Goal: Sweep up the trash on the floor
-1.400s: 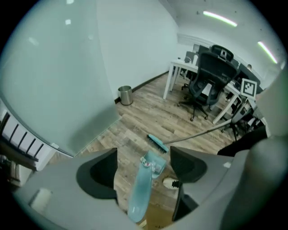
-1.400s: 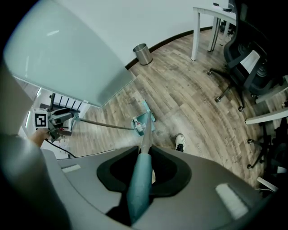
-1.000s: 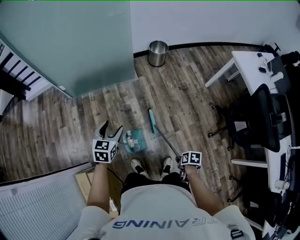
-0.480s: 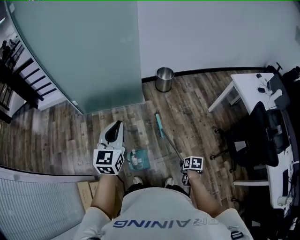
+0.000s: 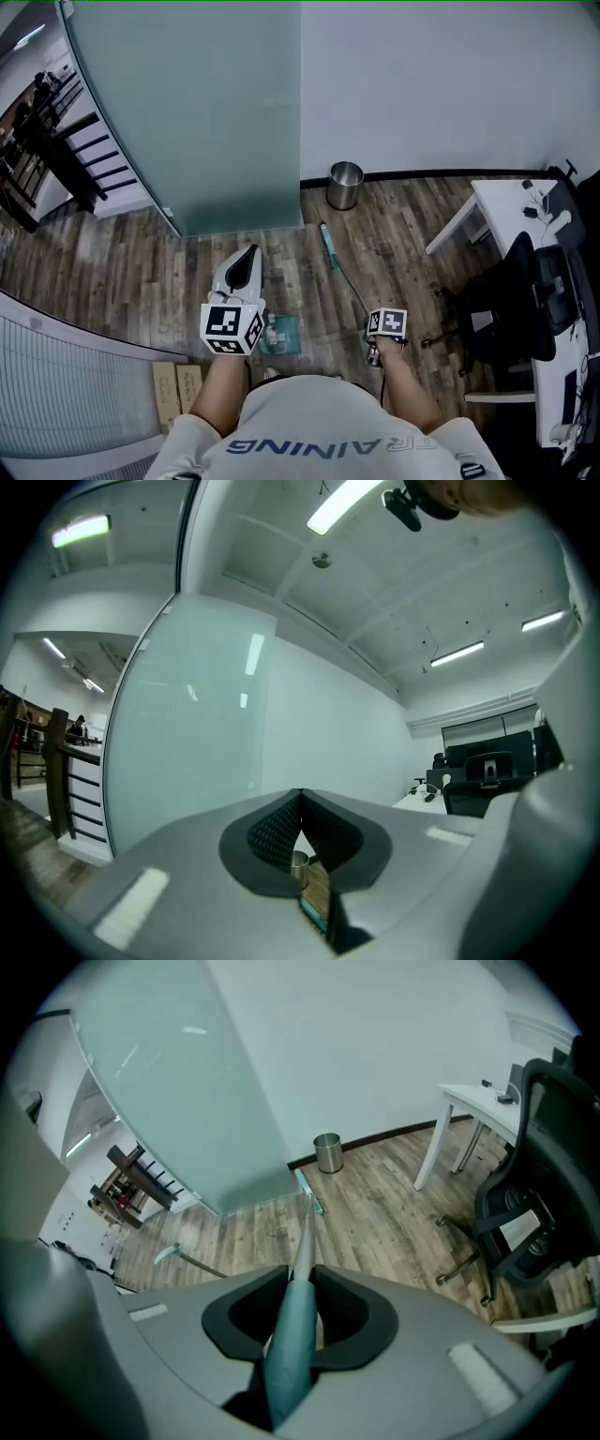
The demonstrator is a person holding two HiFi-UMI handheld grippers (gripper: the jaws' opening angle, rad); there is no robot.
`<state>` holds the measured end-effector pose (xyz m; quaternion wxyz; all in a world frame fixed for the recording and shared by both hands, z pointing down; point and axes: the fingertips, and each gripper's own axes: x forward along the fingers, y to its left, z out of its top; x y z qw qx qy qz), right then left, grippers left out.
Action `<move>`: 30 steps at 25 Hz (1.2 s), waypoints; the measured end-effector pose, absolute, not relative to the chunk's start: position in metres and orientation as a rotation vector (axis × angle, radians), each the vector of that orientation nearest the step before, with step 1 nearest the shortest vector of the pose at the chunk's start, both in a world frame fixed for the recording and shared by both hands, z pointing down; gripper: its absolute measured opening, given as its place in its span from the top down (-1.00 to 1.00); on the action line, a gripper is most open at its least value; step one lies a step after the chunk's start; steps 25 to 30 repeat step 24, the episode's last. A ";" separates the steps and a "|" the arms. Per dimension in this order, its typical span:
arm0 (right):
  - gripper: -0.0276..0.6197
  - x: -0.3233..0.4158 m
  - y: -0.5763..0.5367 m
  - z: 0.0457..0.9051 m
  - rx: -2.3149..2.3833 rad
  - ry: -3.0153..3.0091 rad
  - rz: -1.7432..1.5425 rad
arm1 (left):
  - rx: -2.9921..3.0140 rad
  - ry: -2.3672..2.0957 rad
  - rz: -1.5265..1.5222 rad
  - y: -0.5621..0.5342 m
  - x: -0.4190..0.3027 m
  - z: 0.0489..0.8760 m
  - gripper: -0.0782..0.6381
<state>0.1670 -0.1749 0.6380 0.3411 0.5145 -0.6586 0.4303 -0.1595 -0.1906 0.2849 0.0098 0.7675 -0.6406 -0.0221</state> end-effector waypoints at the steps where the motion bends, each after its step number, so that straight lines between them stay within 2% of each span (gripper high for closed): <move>1: 0.58 0.166 -0.177 0.637 1.333 -1.717 1.113 | 2.392 -2.002 -0.072 -0.189 -0.160 0.285 0.78; 30: 0.58 0.166 -0.158 0.650 1.275 -1.739 1.137 | 2.397 -1.969 -0.067 -0.181 -0.141 0.291 0.78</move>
